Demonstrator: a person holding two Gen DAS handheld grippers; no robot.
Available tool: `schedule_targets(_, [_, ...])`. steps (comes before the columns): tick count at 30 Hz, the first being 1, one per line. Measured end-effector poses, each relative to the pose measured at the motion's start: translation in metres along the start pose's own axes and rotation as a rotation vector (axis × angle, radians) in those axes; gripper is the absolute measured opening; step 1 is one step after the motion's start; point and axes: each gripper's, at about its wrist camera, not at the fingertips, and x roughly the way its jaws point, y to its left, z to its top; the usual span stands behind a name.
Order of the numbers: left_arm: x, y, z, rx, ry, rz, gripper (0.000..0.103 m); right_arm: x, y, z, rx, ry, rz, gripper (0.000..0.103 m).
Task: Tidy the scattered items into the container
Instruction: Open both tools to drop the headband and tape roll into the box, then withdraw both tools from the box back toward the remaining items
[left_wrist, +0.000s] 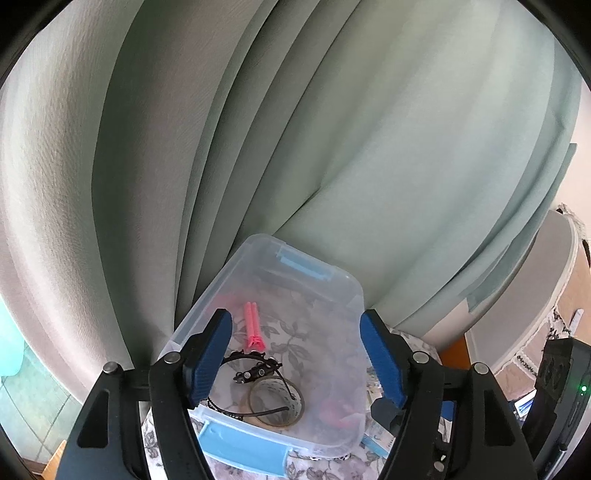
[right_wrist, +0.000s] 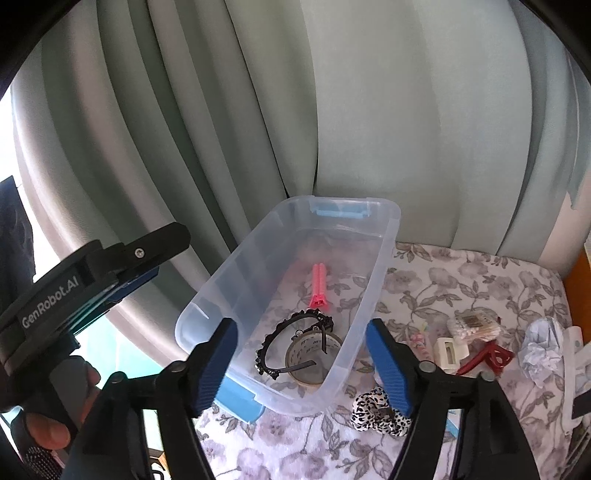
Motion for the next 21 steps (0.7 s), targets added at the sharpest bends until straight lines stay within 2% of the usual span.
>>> schedule_targets(2, [-0.006,-0.003,0.000,0.005,-0.003,-0.002,0.073,-0.006,-0.001,-0.002,0.003,-0.013,-0.001,0.091])
schedule_targets(5, [-0.013,-0.010,-0.001,0.017,-0.009,0.000,0.073,-0.015,-0.005,-0.003,0.014,-0.032,0.001,0.100])
schedule_targets(7, [-0.018,-0.014,-0.001,0.026,-0.010,-0.001,0.073,-0.022,-0.007,-0.004,0.021,-0.046,0.004,0.102])
schedule_targets(13, [-0.036,-0.031,-0.004,0.057,-0.020,-0.011,0.073,-0.045,-0.011,-0.010,0.007,-0.097,-0.009,0.103])
schedule_targets(16, [-0.044,-0.042,-0.006,0.073,-0.025,-0.016,0.074,-0.054,-0.010,-0.013,-0.032,-0.117,-0.062,0.103])
schedule_targets(21, [-0.054,-0.060,-0.011,0.104,-0.031,-0.024,0.074,-0.073,-0.023,-0.022,-0.028,-0.150,-0.089,0.103])
